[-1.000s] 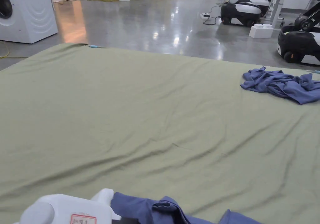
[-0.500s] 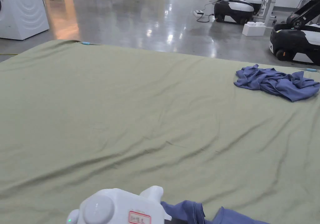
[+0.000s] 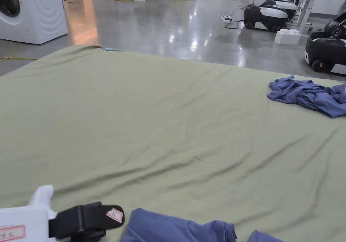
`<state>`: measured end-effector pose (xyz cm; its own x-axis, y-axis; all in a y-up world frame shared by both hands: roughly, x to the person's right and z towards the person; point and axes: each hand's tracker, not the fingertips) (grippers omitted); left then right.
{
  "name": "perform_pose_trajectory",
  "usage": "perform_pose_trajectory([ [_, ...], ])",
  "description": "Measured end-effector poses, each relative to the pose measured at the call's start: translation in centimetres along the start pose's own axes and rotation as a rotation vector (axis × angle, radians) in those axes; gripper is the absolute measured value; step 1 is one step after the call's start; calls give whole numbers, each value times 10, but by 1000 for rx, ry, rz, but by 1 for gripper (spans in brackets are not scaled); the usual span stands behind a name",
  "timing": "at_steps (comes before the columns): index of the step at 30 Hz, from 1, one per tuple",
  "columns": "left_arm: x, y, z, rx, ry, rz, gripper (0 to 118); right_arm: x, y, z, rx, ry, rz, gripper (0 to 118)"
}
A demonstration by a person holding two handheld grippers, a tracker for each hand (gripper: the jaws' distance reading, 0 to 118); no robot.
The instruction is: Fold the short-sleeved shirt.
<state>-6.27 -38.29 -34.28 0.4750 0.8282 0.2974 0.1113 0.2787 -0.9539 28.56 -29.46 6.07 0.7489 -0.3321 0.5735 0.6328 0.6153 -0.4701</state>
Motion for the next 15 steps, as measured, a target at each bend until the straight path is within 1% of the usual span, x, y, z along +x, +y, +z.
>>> perform_pose_trajectory([
  [2,-15,-3,-23,-161,-35,101,97,-3,-1,0,-7,-1,5,2],
  [3,-17,-9,-26,-140,-106,95,97,-4,-1,1,-8,0,7,2],
  [4,-13,-13,-25,-58,-192,30,97,-4,-1,1,-9,-1,6,2],
  [5,-7,-12,-32,-64,-232,-3,97,-5,-1,1,-11,-1,5,2],
  [6,-4,-15,-43,-141,-244,12,96,-5,0,0,-13,-1,4,2],
  [7,0,-18,-57,-201,-249,57,94,-5,0,-1,-16,0,3,2],
  [8,5,-24,-69,-207,-236,78,76,-5,1,-3,-20,1,2,2],
  [9,9,-26,-78,-223,-203,67,47,-5,2,-4,-23,0,3,2],
  [10,0,-22,-94,-269,-135,71,17,-6,1,-5,-25,-4,5,2],
  [11,-2,-23,-98,-286,-91,106,17,-7,1,-5,-27,-8,7,2],
  [12,-7,-18,-86,-247,-190,164,17,-7,1,-4,-26,-8,8,2],
  [13,-10,-14,-74,-237,-238,211,17,-7,0,-2,-25,-6,9,2],
  [15,-14,-10,-49,-181,-272,265,17,-6,0,2,-19,0,4,2],
])
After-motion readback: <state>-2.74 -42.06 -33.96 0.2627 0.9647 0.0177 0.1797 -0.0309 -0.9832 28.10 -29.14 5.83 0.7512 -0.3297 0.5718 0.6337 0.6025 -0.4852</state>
